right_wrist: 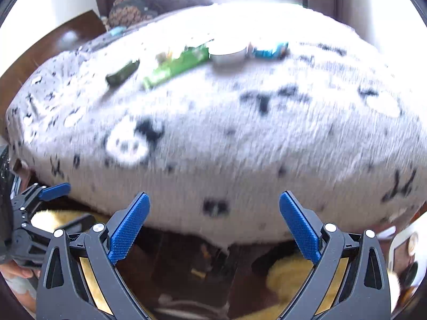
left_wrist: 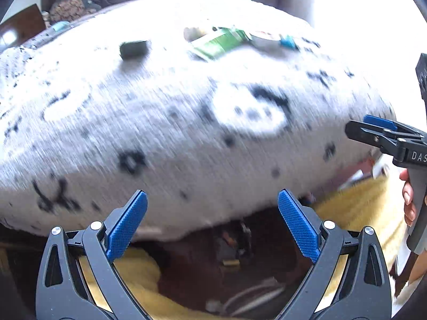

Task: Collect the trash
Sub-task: 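Raise both tools back over the bed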

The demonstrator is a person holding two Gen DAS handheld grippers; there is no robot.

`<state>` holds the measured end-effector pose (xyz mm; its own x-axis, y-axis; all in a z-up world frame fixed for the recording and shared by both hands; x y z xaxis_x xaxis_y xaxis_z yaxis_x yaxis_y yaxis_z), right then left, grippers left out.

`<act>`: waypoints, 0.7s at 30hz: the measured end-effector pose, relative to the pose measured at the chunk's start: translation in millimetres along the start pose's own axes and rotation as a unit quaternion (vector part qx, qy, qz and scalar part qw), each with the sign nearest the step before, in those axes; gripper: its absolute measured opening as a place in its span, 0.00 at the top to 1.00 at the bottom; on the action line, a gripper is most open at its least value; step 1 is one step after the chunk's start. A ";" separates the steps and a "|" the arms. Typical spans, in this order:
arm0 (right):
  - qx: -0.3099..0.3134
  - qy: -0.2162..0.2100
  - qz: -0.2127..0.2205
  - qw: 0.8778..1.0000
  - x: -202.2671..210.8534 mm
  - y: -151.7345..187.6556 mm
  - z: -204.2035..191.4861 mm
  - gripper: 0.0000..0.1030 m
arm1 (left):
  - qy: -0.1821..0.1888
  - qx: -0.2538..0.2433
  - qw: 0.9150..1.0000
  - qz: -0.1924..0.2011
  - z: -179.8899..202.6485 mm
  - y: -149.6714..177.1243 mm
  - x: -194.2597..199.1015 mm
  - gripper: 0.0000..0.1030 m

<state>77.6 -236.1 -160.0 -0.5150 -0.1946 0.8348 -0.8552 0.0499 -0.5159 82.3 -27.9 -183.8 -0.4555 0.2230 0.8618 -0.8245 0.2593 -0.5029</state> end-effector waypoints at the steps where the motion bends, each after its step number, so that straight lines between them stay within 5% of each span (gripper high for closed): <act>1: 0.002 0.008 0.004 1.000 -4.1 -9.7 2.4 0.05 | -0.003 0.003 1.000 0.005 -4.7 -9.4 0.1 0.09; 6: -0.014 0.013 0.010 1.000 -27.4 -55.4 15.9 0.05 | -0.014 0.011 1.000 0.015 -23.7 -61.3 -13.6 0.10; 21: -0.015 0.031 -0.002 0.999 -124.9 -163.0 24.9 0.11 | -0.014 -0.014 1.000 0.009 -31.1 -141.1 -86.4 0.17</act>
<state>282.8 -244.3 -184.9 -0.5127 -0.1329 0.8482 -0.8586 0.0790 -0.5065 248.6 -54.5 -189.4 -0.4800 0.2010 0.8539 -0.8064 0.2821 -0.5197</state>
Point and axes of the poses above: each gripper's, at about its wrist camera, not at the fingertips, and x roughly against the way its jaws point, z to its right, y to its underside, the point moved 6 cm from there along -x, roughly the way its jaws point, and after that the axes turned 4 degrees about -z, right-handed, at the moved point
